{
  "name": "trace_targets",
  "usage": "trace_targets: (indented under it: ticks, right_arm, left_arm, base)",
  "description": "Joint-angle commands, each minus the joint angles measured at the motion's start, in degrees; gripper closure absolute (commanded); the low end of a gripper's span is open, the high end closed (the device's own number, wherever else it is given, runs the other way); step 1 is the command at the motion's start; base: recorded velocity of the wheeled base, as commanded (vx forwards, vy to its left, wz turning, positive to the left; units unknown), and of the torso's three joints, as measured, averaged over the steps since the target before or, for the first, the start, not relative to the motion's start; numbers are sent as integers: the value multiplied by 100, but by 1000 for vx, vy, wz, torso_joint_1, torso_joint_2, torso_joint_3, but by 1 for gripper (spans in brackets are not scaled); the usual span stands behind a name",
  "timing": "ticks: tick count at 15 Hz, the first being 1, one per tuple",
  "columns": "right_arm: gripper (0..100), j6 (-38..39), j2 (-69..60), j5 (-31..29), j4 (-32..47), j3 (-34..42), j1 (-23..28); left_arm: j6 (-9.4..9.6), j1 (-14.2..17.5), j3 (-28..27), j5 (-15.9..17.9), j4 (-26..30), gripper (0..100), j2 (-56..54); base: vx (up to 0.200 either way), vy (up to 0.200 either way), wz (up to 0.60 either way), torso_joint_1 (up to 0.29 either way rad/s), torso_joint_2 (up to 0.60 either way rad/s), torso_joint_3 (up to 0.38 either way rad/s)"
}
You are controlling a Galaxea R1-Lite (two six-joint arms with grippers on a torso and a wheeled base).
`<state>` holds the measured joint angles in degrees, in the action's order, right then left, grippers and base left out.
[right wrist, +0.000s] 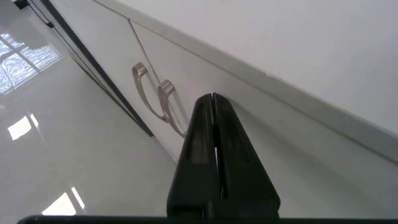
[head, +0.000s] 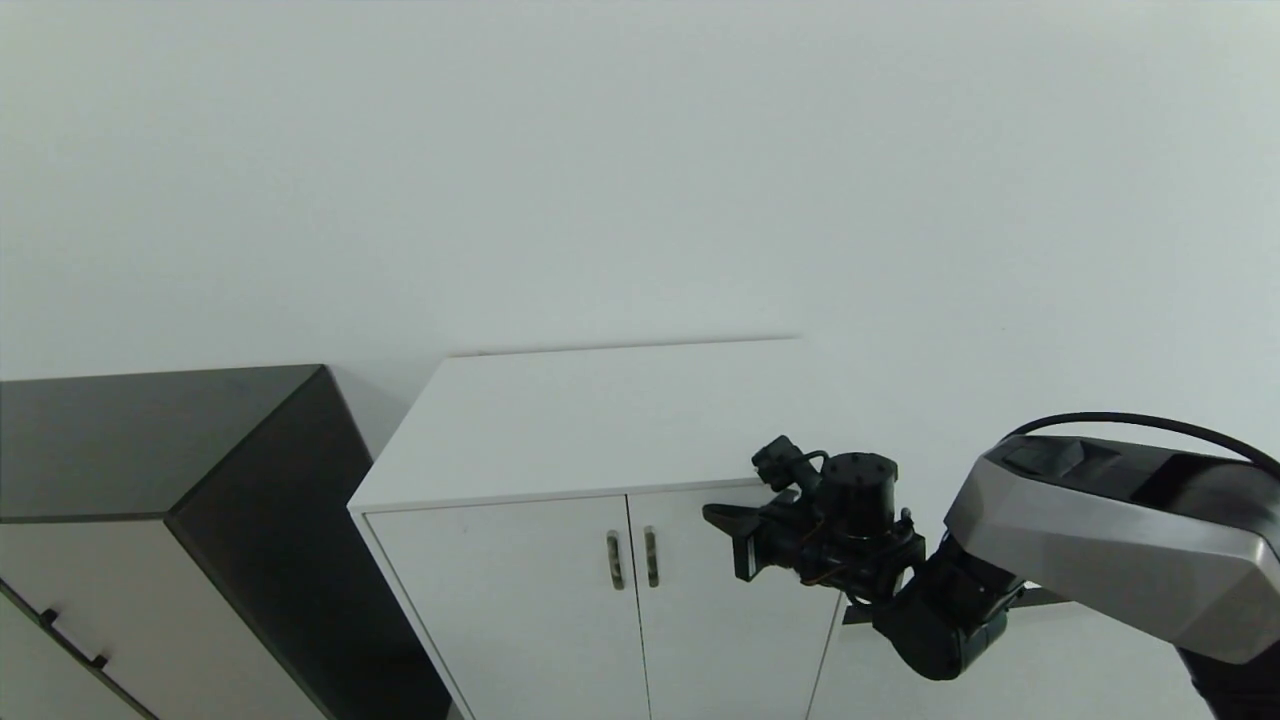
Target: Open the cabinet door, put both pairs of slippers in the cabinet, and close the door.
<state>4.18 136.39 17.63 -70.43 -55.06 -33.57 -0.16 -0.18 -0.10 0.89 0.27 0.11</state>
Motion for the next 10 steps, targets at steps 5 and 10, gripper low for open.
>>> trace_targets:
  ticks: [5,10]
  right_arm:
    - [100,-31,-2020,-163,-745,2597,149]
    - [100,-524,-4419,-242,-727,5331,1661]
  left_arm:
    - [-11,1,1,-10,0,100,-2]
    - [-19,1,1,-19,0,100,7]
  base:
    - [0,0,0,0,0,0]
    - [0,0,0,0,0,0]
